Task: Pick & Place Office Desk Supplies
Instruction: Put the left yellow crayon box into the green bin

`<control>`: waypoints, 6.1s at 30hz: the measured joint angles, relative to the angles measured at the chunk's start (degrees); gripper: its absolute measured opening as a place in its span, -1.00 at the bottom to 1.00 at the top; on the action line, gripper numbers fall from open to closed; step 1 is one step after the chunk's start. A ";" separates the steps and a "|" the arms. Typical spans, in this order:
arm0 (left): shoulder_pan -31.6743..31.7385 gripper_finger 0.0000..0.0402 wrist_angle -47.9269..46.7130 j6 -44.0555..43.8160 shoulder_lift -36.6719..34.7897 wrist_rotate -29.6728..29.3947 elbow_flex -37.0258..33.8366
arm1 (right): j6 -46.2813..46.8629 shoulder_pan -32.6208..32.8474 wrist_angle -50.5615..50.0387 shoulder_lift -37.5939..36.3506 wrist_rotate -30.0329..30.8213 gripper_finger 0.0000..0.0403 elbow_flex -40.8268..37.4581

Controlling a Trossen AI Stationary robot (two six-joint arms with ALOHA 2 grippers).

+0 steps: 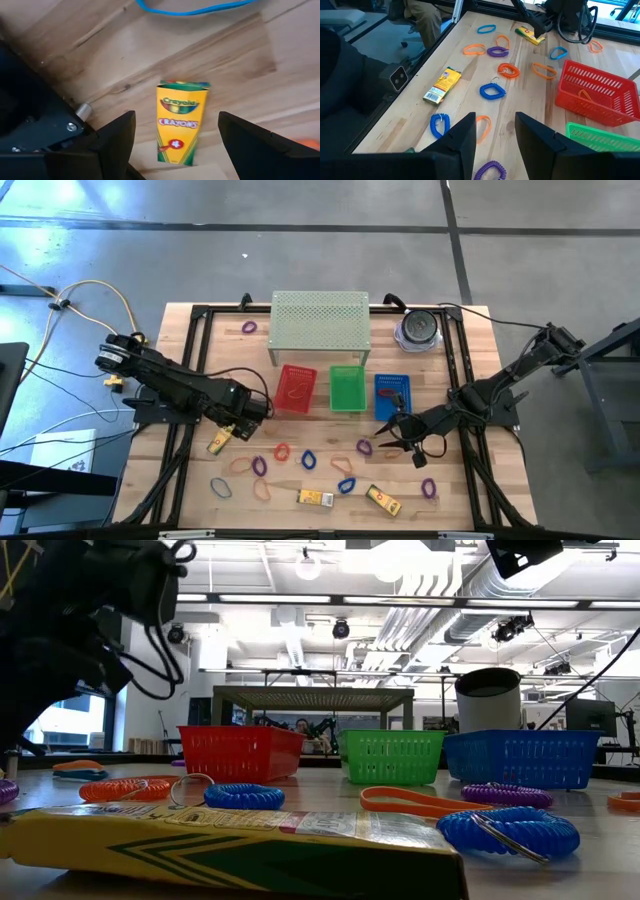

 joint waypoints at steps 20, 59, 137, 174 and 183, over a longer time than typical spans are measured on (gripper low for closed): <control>-2.83 0.37 8.86 0.11 -0.01 -0.85 -5.56 | 0.96 0.01 0.04 0.00 0.01 -0.38 0.00; -5.52 -0.33 13.12 -8.07 -0.05 1.41 -7.69 | 0.96 0.00 0.06 0.00 0.04 -0.38 0.00; -1.14 -0.53 94.06 57.09 1.40 -42.22 6.25 | -2.44 -12.58 48.59 25.31 15.94 0.62 0.04; 3.58 -0.53 104.08 58.51 4.65 -48.33 6.28 | -11.31 -16.51 54.17 25.33 26.22 -0.43 0.04; 3.60 -0.53 104.76 58.53 5.40 -48.66 6.28 | -9.73 -16.91 53.27 25.33 24.83 -0.06 0.11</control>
